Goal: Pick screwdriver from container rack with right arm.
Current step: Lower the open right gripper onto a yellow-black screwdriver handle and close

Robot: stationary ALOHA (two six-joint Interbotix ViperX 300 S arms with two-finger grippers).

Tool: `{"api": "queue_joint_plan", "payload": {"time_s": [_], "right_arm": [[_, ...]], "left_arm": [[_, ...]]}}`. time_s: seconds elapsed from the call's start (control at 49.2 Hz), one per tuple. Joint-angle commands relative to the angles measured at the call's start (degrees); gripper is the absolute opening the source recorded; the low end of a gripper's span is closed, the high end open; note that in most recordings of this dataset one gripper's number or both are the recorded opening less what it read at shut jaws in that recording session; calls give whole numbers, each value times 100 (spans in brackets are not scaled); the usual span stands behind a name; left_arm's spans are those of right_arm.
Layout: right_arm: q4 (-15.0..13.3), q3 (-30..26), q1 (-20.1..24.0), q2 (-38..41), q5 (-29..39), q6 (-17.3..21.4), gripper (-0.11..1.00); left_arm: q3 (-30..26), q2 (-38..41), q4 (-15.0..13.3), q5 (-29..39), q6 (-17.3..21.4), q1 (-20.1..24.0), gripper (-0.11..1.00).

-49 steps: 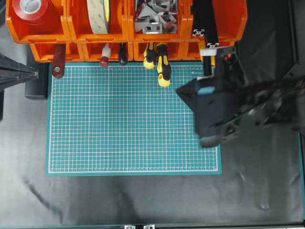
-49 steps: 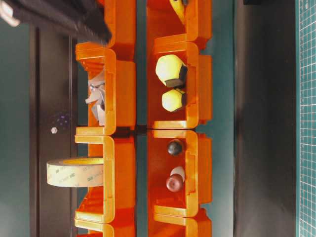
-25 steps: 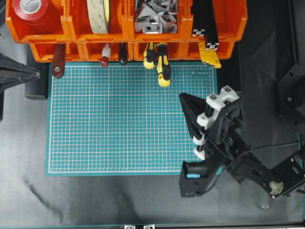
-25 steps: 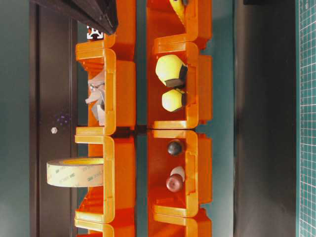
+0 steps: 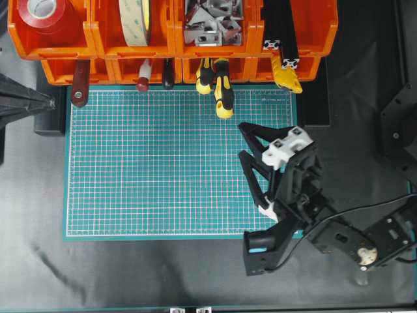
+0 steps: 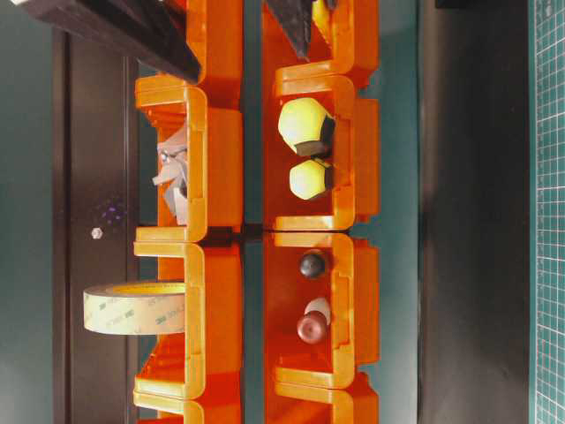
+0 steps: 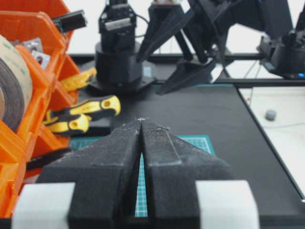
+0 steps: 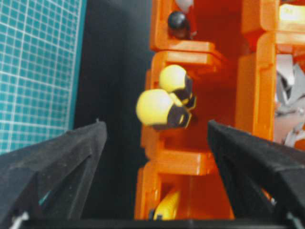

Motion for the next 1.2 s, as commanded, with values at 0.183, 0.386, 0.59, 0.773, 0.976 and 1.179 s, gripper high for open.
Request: {"api": "queue_joint_plan", "payload": {"time_s": [0.183, 0.386, 0.59, 0.773, 0.976, 1.179], "right_arm": [[-413, 9, -352, 343, 211, 44, 84], [-448, 9, -747, 554, 141, 211, 84], [-448, 35, -967, 633, -114, 343, 84], [-448, 18, -1107, 712, -290, 404, 84], [-448, 35, -1151, 756, -290, 589, 83], [-413, -35, -1125, 791, -105, 668, 72]], "left_arm": [[-149, 97, 18, 53, -35, -44, 0], [-149, 97, 18, 53, -35, -44, 0], [-149, 97, 18, 62, -35, -44, 0], [-149, 97, 18, 53, -35, -44, 0], [-158, 79, 18, 53, -35, -44, 0], [-167, 70, 18, 53, -35, -44, 0]]}}
